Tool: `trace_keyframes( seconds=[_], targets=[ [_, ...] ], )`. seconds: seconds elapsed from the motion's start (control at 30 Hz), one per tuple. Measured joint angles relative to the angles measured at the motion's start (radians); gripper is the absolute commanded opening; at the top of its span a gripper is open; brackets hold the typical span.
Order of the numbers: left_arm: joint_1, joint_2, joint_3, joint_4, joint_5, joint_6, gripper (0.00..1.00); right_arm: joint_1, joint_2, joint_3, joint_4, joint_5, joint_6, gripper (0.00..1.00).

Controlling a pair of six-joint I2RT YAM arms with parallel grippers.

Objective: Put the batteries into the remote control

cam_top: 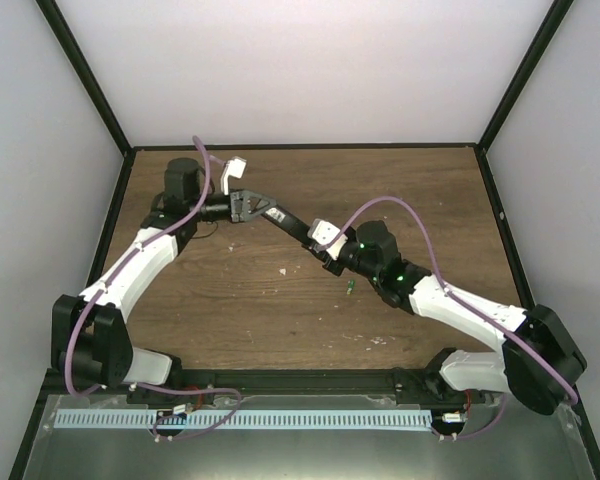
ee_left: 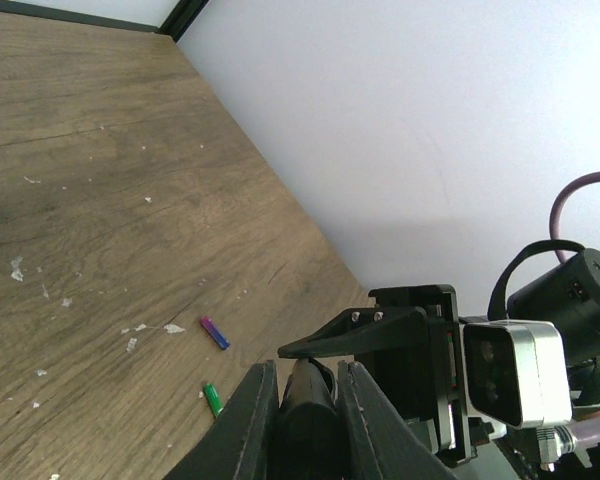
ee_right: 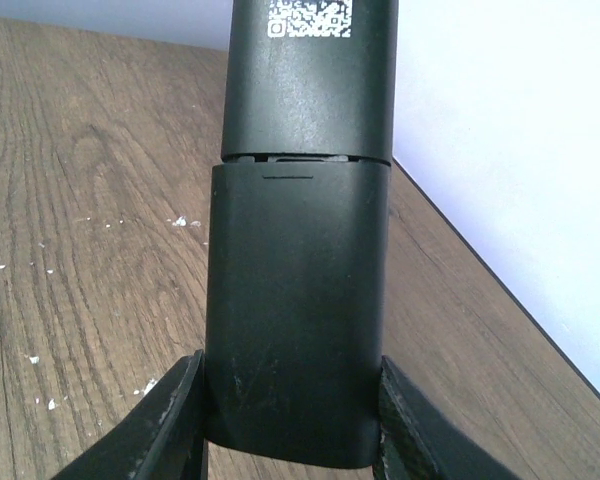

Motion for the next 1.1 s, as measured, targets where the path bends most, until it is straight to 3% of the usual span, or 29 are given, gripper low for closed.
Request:
trace_keyframes(
  seconds=[0.7,0.9,1.1],
  targets=[
    [0.067,0.003,0.000,-0.002,0.048,-0.025,0.00,-0.008,0.030,0.016,0.019,-0.029,-0.008,0.34],
    [0.197,-0.006,0.011,0.039,0.008,-0.029,0.00,-0.044,0.090,-0.021,-0.161,0.013,-0.022,0.34],
    [0.206,-0.014,0.011,0.050,0.003,-0.029,0.00,-0.058,0.106,-0.027,-0.230,0.023,-0.022,0.34]
  ],
)
